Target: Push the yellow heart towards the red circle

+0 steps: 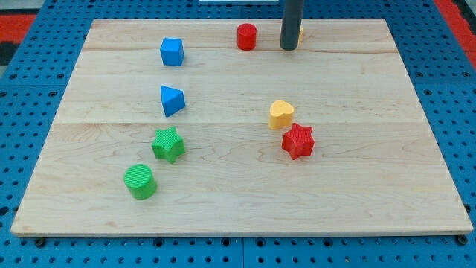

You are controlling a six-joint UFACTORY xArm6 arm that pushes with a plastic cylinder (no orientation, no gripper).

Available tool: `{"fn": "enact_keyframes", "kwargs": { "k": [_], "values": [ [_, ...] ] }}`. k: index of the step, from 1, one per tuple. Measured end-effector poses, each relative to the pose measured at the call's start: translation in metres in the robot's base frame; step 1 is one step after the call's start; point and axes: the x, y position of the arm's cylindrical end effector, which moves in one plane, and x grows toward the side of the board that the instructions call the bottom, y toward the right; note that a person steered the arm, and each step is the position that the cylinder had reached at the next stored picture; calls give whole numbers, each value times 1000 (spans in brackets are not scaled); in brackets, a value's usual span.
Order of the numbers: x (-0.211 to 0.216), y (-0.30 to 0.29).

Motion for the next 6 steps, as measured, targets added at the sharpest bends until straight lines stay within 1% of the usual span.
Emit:
{"fn": "enact_keyframes", "kwargs": {
  "k": [1,2,3,4,5,6],
  "values": [
    [63,13],
    [148,57],
    [189,27],
    [191,-36],
    [183,-67],
    [177,-50]
  ]
}}
